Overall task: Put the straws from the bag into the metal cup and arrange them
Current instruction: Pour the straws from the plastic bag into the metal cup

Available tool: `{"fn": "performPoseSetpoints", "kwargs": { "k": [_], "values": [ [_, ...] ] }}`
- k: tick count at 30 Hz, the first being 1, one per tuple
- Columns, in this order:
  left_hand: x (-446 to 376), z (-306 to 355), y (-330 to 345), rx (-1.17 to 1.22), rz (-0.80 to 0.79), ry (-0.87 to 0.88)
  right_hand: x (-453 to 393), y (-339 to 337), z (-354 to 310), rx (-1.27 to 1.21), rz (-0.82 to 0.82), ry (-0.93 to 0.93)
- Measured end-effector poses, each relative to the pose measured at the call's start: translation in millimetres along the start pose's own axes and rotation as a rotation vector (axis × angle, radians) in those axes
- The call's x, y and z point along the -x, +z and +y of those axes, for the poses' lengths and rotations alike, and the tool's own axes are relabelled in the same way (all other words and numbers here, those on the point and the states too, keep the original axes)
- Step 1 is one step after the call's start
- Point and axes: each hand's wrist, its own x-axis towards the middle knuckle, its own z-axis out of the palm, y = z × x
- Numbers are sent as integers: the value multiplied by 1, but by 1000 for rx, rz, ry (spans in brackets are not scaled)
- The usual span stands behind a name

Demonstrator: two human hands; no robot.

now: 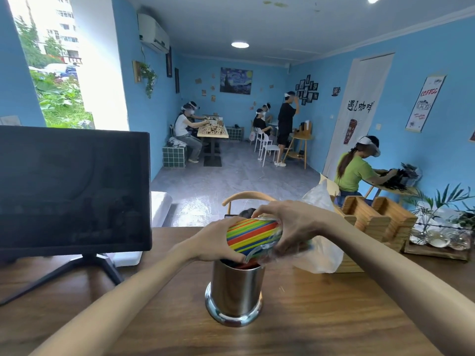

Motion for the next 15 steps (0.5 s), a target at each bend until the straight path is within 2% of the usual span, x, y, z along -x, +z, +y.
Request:
{"fn": "performPoseSetpoints", "kwargs": {
  "k": [7,12,15],
  "values": [
    [4,1,9,27,66,2,15,15,14,-278,283,-63],
    [5,0,11,17,70,6,30,40,25,-26,552,141],
    [5,0,11,13,82,5,35,56,21,-235,588,163]
  ]
}}
